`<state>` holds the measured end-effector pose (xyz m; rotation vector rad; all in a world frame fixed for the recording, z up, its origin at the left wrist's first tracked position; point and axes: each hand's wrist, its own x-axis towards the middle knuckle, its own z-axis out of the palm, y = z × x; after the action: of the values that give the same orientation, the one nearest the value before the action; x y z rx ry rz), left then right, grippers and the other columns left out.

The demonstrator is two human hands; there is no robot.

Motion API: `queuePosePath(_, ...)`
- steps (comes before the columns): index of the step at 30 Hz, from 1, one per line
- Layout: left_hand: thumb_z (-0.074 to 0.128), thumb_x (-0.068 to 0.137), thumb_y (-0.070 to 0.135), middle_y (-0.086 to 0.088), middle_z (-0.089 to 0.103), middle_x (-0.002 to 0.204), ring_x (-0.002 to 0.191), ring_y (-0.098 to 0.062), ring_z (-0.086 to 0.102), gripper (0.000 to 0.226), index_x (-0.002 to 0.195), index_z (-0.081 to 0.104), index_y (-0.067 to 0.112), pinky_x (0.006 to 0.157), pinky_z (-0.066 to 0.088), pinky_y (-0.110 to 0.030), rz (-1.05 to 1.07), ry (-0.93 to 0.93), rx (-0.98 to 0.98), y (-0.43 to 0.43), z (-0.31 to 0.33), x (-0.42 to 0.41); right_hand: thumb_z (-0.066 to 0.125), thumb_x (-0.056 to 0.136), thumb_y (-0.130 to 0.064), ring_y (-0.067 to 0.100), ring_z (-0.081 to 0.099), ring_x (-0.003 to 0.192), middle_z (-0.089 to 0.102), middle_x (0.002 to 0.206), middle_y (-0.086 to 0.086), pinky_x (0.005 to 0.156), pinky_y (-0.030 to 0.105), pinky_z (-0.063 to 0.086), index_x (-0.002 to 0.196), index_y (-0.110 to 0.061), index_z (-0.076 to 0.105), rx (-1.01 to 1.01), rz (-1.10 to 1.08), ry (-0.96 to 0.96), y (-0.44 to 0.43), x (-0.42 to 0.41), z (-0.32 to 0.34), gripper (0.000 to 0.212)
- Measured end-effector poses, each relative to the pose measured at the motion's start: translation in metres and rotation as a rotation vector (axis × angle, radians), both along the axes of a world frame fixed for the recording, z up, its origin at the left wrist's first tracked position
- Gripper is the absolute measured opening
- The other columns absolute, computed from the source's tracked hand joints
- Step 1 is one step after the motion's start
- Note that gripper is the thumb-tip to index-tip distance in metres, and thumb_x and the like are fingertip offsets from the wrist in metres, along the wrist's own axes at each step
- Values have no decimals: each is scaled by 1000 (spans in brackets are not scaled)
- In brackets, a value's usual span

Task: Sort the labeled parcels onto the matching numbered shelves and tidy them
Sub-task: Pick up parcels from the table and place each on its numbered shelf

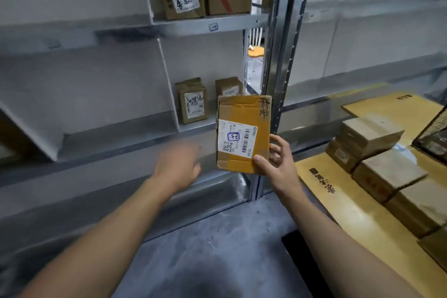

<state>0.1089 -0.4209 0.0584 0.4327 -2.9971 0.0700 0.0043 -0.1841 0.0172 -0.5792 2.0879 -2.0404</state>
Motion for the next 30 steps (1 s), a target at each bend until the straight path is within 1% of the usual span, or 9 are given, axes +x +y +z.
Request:
queuePosePath(3, 48, 93, 40, -3, 49, 139, 127, -26, 44, 52, 142, 40, 24, 105, 36, -42, 81, -12, 15, -5, 0, 50, 80, 78, -46, 19, 59, 122, 56, 134, -8, 95, 50, 57, 132, -54, 44, -5, 78, -10, -17, 29, -6, 65)
queuePosePath(7, 47, 94, 41, -2, 49, 140, 126, -25, 45, 52, 143, 39, 25, 103, 37, -41, 213, -17, 22, -19, 0, 113, 79, 85, -36, 18, 58, 123, 56, 134, -10, 97, 49, 56, 125, -62, 45, -18, 171, -14, -41, 65, -8, 59)
queuePosePath(12, 46, 95, 43, -1, 48, 141, 126, -23, 45, 54, 145, 37, 26, 102, 40, -42, 370, -16, 59, -46, 1, 189, 78, 87, -32, 19, 56, 125, 55, 137, -8, 99, 52, 54, 134, -51, 44, -27, 301, -32, -83, 100, -6, 61)
queuePosePath(16, 46, 95, 46, -2, 49, 137, 123, -26, 45, 53, 143, 39, 25, 99, 37, -40, 478, -7, 50, -73, 5, 243, 79, 85, -38, 21, 55, 127, 54, 138, -7, 101, 55, 52, 133, -55, 44, -19, 384, -2, -127, 132, 1, 61)
queuePosePath(20, 45, 95, 46, -1, 48, 139, 124, -24, 44, 54, 145, 36, 25, 102, 37, -40, 533, 23, 50, -108, 11, 295, 78, 80, -45, 20, 56, 127, 55, 137, -8, 101, 54, 52, 124, -64, 45, -33, 439, -2, -177, 172, 6, 58)
queuePosePath(22, 46, 95, 46, -1, 47, 140, 126, -24, 43, 54, 145, 36, 26, 104, 37, -41, 550, 28, 49, -128, 14, 320, 80, 79, -50, 20, 56, 128, 56, 138, -7, 101, 54, 52, 126, -62, 45, -46, 462, -5, -202, 194, 8, 60)
queuePosePath(25, 46, 96, 46, 0, 46, 141, 129, -23, 42, 54, 145, 36, 26, 105, 37, -40, 565, 32, 64, -161, 17, 354, 80, 72, -59, 20, 55, 129, 55, 140, -6, 101, 54, 53, 126, -63, 45, -57, 484, -15, -241, 228, 10, 65)
queuePosePath(27, 47, 96, 45, 0, 46, 142, 129, -23, 42, 54, 145, 37, 27, 106, 37, -40, 569, 45, 71, -184, 18, 373, 79, 76, -56, 20, 54, 129, 55, 140, -7, 101, 54, 52, 124, -66, 44, -65, 495, -10, -265, 247, 13, 60)
queuePosePath(30, 48, 95, 46, 1, 45, 143, 130, -21, 41, 54, 145, 37, 27, 109, 35, -40, 560, 49, 68, -216, 18, 397, 75, 79, -49, 19, 54, 129, 54, 139, -9, 102, 51, 53, 127, -65, 42, -84, 493, -10, -296, 271, 15, 60)
